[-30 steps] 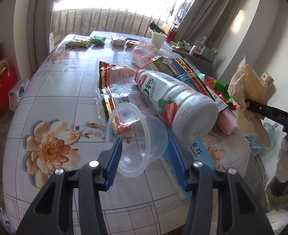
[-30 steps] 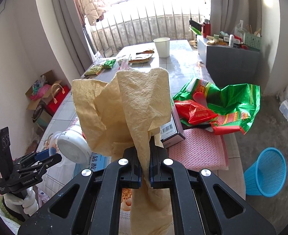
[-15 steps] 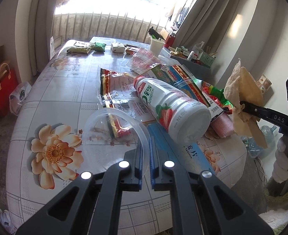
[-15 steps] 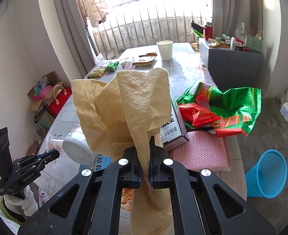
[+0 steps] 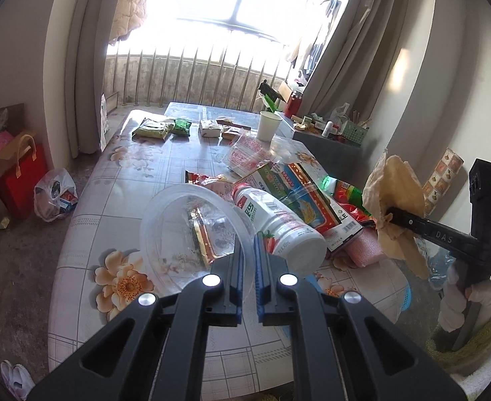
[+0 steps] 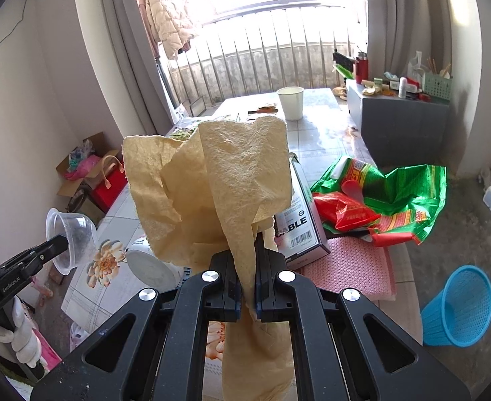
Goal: Collect trash
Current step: 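Lift the tan paper bag with the right gripper while the left gripper grasps the clear plastic cup, then carry the bag and cup to the blue wastebasket and release both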
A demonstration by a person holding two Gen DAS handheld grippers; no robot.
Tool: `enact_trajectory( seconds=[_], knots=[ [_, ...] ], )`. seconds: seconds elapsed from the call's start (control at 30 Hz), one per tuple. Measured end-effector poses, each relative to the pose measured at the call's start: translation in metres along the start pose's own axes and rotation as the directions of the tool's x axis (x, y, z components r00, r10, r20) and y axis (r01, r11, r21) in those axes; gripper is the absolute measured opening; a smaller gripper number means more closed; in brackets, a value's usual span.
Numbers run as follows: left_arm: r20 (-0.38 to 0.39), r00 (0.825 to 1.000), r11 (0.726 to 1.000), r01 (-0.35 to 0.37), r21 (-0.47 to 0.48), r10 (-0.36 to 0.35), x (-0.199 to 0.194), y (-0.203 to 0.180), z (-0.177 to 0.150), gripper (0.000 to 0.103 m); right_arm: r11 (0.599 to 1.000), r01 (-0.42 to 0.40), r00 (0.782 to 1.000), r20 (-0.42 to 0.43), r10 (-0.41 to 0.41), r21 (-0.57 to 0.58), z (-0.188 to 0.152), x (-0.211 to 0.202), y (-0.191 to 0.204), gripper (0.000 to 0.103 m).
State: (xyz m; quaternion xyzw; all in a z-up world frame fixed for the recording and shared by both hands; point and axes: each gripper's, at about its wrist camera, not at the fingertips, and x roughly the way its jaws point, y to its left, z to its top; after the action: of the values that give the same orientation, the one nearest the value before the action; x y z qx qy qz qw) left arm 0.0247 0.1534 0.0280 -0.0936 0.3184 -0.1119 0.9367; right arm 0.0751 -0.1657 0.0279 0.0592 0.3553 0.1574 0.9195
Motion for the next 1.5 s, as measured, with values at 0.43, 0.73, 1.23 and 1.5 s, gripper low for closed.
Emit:
enact_trajectory(
  seconds=[0.43,0.73,1.23,1.5],
  knots=[
    [0.026,0.996,0.99,0.084,0.113,-0.087,-0.005,-0.059,0.023,0.005,0.997,-0.009,0.999,0.051,0.005,0.072,-0.011,-0.024,-0.025,0.004],
    [-0.027,0.984,0.963,0.176,0.205,-0.174,0.015,-0.114,0.043,0.005,0.991,0.025,0.994,0.102,-0.039,0.133,-0.016,-0.05,-0.051,0.004],
    [-0.293,0.883,0.73,0.469,0.497,-0.368,0.087,-0.34,0.081,0.006,0.823,0.268,0.885,0.208,-0.415,0.502,-0.071,-0.176,-0.184,0.004],
    [-0.582,0.724,0.632,0.656,0.413,-0.371,0.198,-0.475,0.058,0.006,0.582,0.219,0.905,0.059,-0.421,0.783,-0.131,-0.172,-0.302,0.005]
  ],
)
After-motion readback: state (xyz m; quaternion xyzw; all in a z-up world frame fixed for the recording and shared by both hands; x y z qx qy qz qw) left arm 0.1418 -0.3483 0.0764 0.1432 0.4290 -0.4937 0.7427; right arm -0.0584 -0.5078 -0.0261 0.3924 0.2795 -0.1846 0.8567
